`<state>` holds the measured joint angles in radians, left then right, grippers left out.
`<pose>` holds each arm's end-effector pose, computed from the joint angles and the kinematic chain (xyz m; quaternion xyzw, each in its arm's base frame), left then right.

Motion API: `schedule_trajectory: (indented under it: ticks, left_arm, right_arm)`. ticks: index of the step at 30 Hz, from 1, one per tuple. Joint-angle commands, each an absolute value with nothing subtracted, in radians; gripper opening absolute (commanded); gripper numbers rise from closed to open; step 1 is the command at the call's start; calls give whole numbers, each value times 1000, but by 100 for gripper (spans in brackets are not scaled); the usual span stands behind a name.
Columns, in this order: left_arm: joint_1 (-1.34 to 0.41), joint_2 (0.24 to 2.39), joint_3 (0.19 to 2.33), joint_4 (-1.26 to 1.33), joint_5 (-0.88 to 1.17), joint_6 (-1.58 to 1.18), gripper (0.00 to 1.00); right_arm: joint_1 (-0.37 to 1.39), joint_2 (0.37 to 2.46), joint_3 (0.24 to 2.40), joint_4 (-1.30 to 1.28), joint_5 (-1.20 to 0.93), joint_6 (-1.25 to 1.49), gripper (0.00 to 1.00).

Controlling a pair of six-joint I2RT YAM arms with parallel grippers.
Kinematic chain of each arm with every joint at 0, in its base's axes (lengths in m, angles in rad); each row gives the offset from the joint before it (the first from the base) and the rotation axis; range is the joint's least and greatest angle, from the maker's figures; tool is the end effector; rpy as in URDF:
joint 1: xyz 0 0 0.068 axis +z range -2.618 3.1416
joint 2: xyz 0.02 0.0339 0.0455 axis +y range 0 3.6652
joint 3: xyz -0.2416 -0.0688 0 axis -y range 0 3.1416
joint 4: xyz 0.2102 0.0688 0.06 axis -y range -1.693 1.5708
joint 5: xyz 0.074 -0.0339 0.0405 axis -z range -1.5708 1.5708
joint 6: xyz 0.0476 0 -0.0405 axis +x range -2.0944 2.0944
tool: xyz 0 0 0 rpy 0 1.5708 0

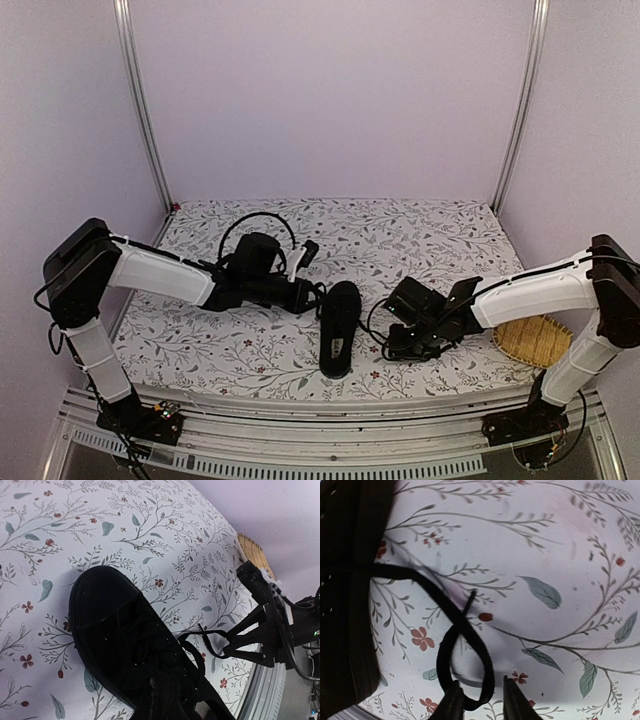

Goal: Tie the shoes

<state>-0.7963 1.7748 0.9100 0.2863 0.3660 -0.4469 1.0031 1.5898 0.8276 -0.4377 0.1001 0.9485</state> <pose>0.2327 -0.2622 0.1643 0.2356 0.8365 -0.4027 0.2873 0.1449 0.2184 0.1402 -0.0176 0.9815 0.1249 0.1439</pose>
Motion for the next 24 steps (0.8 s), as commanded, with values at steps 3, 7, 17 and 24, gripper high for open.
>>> schedule_trajectory:
  ticks: [3, 7, 17, 24]
  left_arm:
    - [-760, 1757, 937, 260, 431, -419, 0]
    - [-745, 1771, 971, 243, 512, -372, 1]
    - [-705, 1896, 1148, 99, 694, -181, 2]
    - [-704, 1956, 1243, 51, 754, -140, 9]
  right_arm:
    - [1010, 1521, 866, -550, 233, 989, 4]
    - [1009, 1415, 924, -570, 300, 909, 2]
    - [915, 1387, 1097, -497, 276, 684, 2]
    - [851, 1384, 1139, -361, 141, 582, 2]
